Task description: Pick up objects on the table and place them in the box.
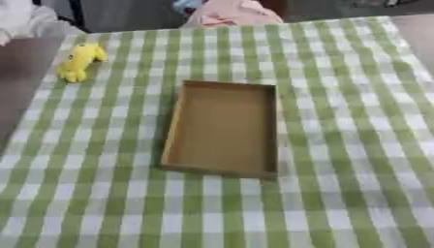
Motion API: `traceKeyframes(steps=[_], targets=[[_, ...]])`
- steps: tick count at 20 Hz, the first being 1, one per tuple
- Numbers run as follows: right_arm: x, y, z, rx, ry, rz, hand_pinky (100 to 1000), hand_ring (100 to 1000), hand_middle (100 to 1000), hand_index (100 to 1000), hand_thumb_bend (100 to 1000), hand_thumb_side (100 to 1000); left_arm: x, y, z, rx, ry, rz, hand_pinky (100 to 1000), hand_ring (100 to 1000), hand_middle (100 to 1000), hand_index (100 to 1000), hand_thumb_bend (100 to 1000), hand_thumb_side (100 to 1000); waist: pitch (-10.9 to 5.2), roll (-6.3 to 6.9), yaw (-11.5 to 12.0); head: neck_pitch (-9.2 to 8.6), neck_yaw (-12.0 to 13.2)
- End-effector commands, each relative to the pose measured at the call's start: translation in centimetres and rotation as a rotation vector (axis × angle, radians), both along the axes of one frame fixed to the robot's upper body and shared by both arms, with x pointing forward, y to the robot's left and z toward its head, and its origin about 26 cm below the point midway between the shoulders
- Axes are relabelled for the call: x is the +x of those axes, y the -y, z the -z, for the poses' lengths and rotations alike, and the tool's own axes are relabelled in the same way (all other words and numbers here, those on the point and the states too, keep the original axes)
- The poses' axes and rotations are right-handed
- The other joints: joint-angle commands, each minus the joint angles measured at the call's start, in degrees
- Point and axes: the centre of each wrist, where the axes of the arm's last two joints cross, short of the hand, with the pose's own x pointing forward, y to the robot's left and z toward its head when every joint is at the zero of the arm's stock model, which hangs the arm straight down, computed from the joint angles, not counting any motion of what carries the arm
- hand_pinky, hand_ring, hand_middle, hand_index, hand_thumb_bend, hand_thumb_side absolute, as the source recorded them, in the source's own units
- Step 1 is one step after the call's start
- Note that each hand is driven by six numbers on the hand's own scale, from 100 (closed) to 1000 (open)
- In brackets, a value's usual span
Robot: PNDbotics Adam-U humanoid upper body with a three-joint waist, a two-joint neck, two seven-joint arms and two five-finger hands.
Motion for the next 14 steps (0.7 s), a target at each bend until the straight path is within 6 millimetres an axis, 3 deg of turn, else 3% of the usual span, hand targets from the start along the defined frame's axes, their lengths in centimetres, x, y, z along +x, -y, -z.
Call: traceKeyframes(steps=[1,8,11,14], targets=[[-0.3,0.1,-1.0,-0.041,0.018,-0.001,766,675,603,842,100,839,0.6,-0.1,-1.1,0.107,-0.061,-0.060,433,837,845,746,503,657,-1.39,-0.19,0.10,0.06,-0.22],[-0.3,0.0,-0.7,-0.036,0.007,-0.011,766,676,603,842,100,838,3.6,3.6,-0.8,0.205,-0.182,-0.059,487,855,866,817,548,687,-1.85,-1.03,0.49,0.31,-0.70],[-0.3,-0.1,-0.6,-0.033,0.003,-0.017,766,676,603,842,100,839,4.8,5.5,-0.6,0.248,-0.228,-0.058,542,855,867,914,585,695,-1.97,-1.38,0.60,0.12,-0.62],[-0.3,-0.2,-0.5,-0.031,0.000,-0.023,766,676,603,842,100,839,5.8,7.3,-0.1,0.299,-0.263,-0.056,571,856,866,952,608,697,-1.96,-1.66,0.61,-0.02,-0.39]])
